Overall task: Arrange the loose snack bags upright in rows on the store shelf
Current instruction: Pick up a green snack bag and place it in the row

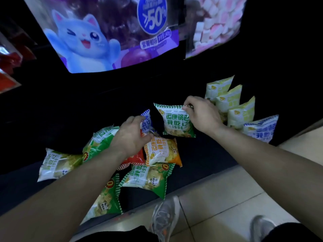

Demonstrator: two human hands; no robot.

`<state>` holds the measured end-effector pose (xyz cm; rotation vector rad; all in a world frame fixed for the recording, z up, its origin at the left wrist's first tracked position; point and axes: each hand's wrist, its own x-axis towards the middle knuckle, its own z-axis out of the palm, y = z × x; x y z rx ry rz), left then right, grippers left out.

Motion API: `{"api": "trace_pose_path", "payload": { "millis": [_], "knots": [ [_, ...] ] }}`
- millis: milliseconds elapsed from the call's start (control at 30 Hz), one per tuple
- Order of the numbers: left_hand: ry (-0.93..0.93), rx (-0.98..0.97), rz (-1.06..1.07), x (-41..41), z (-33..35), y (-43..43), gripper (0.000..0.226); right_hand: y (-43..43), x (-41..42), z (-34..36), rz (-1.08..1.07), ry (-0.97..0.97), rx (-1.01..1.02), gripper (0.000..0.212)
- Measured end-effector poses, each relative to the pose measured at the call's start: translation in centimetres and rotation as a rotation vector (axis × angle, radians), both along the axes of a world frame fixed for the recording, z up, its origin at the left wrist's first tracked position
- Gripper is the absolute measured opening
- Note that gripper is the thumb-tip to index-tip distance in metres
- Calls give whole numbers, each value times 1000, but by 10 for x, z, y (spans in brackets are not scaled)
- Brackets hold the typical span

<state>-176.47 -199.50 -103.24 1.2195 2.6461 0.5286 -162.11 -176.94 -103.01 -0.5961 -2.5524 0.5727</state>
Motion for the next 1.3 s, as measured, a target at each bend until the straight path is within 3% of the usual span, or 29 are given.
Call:
{"api": "trace_pose_path", "payload": {
  "millis": [167,267,467,567,667,733,833,933,1300],
  "knots": [
    [-42,291,-70,26,46,26,91,0,49,51,-1,35,-95,10],
    [-107,365,-159,53,73,40,94,-10,79,77,17,20,-100,9],
    [-177,306,-294,97,101,45,54,-31,130,115,-10,0,-125,12],
    [-164,281,-274,111,107,48,48,-34,156,124,-24,15,-167,4],
    [-132,293,-236,124,103,52,45,-32,181,121,-101,37,-284,34],
    [-125,295,-213,127,98,54,43,-26,194,112,-138,5,-348,42],
    [-119,294,-161,122,89,62,45,-12,204,95,-138,-119,-408,47],
    [-113,316,-137,113,77,77,48,4,200,80,-108,-248,-316,49],
    [-163,284,15,34,-13,175,41,46,170,18,-104,-521,-331,57]
  ]
}}
